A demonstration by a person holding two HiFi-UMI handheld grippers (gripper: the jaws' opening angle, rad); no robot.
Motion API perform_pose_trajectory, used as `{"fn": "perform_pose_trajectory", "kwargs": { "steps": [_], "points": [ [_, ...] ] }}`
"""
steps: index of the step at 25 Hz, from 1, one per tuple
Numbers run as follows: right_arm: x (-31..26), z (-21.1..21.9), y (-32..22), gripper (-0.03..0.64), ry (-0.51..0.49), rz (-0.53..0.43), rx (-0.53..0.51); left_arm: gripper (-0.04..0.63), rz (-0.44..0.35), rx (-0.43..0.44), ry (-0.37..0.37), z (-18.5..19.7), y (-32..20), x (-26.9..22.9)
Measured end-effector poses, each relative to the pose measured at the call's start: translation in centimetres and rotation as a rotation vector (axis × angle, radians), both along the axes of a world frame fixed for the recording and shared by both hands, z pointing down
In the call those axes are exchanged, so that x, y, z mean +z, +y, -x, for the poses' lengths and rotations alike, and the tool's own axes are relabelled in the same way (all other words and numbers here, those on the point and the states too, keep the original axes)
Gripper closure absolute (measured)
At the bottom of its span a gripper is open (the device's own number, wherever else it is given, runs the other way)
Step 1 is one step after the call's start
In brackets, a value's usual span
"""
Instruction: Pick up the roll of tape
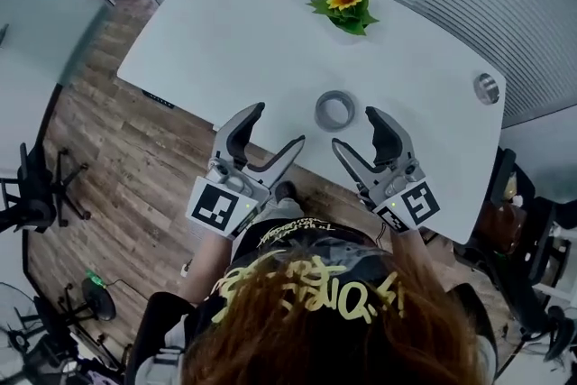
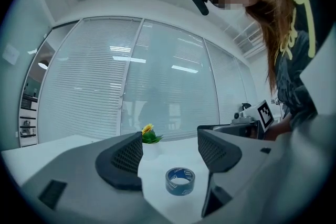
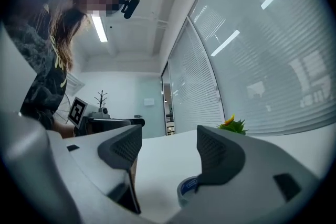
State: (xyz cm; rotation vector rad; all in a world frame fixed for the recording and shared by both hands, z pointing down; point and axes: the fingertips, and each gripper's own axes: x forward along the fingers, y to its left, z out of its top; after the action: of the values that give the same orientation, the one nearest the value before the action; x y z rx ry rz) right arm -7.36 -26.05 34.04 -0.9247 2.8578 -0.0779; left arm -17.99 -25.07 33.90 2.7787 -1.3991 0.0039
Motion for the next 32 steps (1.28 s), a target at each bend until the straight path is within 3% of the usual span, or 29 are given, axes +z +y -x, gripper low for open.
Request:
{"fn": "perform_pose_trajectory", "kwargs": {
  "steps": [3, 9, 14, 18, 24, 27, 32],
  "points": [
    [0.2, 0.3, -1.3, 0.308, 0.0, 0.034, 0.058, 0.272, 0.008, 0.057, 0.0, 0.3, -1.9, 0.2],
    [0.3, -0.1, -2.8, 0.308, 0.018, -0.013, 0.147, 0.272, 0.013, 0.167, 0.003, -0.2, -3.9, 0.7],
    [1.0, -0.6, -3.3, 0.307, 0.016, 0.007, 0.169, 0.272, 0.035, 0.231, -0.008, -0.9, -4.9, 1.9],
    [2.4, -0.7, -3.4, 0.307, 0.061, 0.037, 0.103, 0.267, 0.027, 0.276, -0.013, -1.8, -5.3, 2.7],
    [7.5, -1.0, -3.7, 0.307, 0.282, 0.071, -0.065, 0.232, 0.114, 0.312, -0.099, -3.2, -5.8, 7.1],
    [10.4, -1.6, -4.4, 0.303, 0.403, 0.107, -0.117, 0.222, 0.121, 0.347, -0.134, -4.0, -6.2, 9.3],
    [14.7, -1.6, -4.7, 0.29, 0.548, 0.161, -0.258, 0.206, 0.2, 0.412, -0.245, -5.6, -6.7, 13.3]
  ]
}}
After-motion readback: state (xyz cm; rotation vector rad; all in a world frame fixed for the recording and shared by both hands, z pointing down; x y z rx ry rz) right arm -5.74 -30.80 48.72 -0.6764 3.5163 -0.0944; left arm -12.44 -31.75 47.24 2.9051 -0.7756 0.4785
